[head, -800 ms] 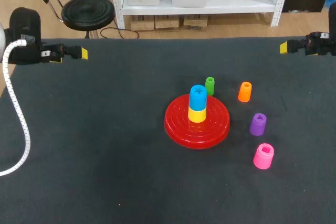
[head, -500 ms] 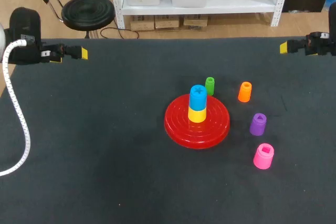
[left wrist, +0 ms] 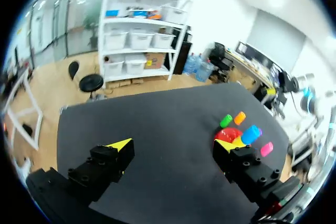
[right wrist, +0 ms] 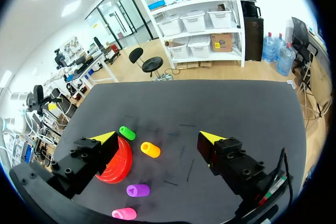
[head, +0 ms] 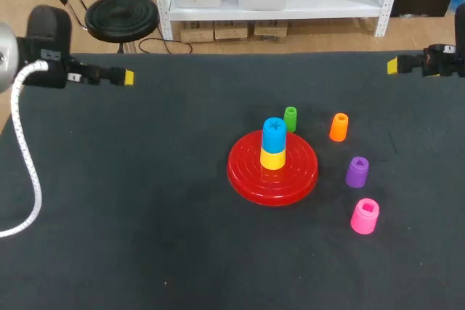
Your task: Pick up and stack the cylinders on the red base in this order: pink,purple,orange,green
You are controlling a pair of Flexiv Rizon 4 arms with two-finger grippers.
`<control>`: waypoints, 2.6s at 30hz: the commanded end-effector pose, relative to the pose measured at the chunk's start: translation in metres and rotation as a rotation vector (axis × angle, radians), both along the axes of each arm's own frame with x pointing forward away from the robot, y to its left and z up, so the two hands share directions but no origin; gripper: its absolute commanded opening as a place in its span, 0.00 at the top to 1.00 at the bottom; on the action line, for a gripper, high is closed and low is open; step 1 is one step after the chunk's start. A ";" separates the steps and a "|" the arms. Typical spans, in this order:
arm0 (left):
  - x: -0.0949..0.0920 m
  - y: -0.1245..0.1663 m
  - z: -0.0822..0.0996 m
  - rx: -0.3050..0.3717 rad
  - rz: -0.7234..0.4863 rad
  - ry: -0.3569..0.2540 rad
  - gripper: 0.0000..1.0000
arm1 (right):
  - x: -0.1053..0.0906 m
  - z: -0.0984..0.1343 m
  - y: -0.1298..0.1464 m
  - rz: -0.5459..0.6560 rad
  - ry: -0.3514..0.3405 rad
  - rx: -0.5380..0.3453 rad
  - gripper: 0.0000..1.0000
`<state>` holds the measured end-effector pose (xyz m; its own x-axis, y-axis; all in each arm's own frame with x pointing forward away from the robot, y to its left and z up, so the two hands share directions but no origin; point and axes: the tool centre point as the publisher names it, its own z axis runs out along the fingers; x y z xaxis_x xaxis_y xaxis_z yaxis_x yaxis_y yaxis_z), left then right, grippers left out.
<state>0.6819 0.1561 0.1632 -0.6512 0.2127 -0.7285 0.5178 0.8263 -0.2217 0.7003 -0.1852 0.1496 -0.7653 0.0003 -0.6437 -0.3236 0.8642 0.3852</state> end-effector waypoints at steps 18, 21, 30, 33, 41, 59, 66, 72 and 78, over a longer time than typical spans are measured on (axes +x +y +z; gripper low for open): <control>-0.052 -0.017 -0.007 0.232 -0.755 -0.371 0.00 | 0.000 0.000 0.000 0.000 0.000 -0.001 0.00; -0.066 -0.029 -0.008 0.221 -0.869 -0.386 0.00 | 0.000 0.000 0.000 0.000 0.000 -0.001 0.00; -0.100 -0.060 -0.014 0.177 -1.043 -0.379 0.00 | 0.000 0.000 0.000 0.000 0.000 -0.001 0.00; -0.110 -0.070 -0.014 0.147 -1.073 -0.359 0.00 | 0.000 0.000 0.000 0.000 0.000 -0.001 0.00; -0.095 -0.089 -0.025 0.096 -0.887 -0.202 0.00 | 0.000 0.000 0.000 0.000 0.000 -0.001 0.00; -0.121 -0.098 -0.043 0.039 -1.095 -0.173 0.00 | 0.000 0.000 0.000 0.000 0.000 -0.001 0.00; -0.111 -0.102 -0.047 0.069 -1.044 -0.208 0.00 | 0.000 0.000 0.000 0.000 0.000 -0.001 0.00; -0.104 -0.106 -0.045 0.091 -1.049 -0.222 0.00 | 0.000 0.000 0.000 0.000 0.000 -0.001 0.00; -0.101 -0.106 -0.046 0.085 -1.048 -0.206 0.00 | 0.000 0.000 0.000 0.000 0.000 -0.001 0.00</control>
